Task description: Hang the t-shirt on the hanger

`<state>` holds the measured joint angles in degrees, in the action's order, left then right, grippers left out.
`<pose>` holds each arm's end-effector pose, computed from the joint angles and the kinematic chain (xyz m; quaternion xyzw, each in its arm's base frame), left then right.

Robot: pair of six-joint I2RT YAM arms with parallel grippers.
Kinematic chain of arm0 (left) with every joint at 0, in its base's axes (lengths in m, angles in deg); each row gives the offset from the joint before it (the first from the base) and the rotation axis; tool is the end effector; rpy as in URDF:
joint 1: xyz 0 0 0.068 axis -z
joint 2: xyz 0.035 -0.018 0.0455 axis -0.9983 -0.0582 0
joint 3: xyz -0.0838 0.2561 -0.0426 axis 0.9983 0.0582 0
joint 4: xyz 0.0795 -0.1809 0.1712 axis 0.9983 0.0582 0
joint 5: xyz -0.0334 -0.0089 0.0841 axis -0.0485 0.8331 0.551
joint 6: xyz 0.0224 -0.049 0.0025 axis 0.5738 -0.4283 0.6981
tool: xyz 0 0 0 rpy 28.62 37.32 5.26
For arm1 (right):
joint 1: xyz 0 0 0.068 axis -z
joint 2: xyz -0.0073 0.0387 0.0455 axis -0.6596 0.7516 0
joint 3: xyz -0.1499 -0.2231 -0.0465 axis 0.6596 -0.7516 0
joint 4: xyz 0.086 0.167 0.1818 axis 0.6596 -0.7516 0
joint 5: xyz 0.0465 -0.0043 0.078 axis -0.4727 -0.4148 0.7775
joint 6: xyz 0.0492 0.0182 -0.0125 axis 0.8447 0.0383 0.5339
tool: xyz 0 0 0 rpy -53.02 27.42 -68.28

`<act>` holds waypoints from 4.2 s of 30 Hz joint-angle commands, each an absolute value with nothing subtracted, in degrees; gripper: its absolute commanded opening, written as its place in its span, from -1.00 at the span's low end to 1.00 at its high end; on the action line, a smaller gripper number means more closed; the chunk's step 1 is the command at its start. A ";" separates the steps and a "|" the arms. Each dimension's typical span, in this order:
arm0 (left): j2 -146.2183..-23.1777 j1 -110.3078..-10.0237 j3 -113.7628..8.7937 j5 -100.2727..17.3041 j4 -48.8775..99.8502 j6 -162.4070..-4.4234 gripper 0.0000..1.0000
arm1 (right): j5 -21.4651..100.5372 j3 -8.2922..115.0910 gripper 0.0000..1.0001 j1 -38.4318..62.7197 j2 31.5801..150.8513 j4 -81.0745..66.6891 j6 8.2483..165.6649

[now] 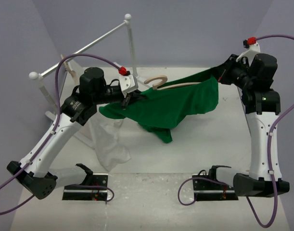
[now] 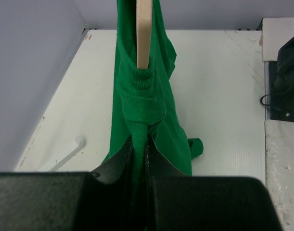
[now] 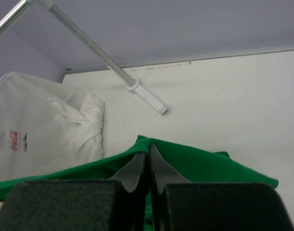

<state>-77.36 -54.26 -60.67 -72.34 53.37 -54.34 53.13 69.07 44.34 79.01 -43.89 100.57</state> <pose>0.1964 -0.1511 0.4455 0.5000 0.5835 -0.3363 0.5444 0.2323 0.0005 0.4810 0.0487 0.7856 0.2348 0.5704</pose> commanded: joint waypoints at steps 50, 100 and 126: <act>-85.08 -50.86 -52.91 -58.71 27.94 -82.47 -1.00 | 38.08 52.78 -1.00 13.32 69.47 -26.03 116.11; -104.13 -47.82 -82.09 -100.00 82.27 -36.41 -1.00 | 100.39 55.58 -1.00 25.71 70.05 -25.06 82.24; -73.96 -59.16 -45.36 -50.76 23.15 -79.40 0.84 | 73.48 64.32 -1.00 33.71 58.66 -35.50 86.75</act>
<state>-70.90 -59.00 -47.11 -54.06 28.03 -76.88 76.25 60.31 33.46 59.81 -34.56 86.58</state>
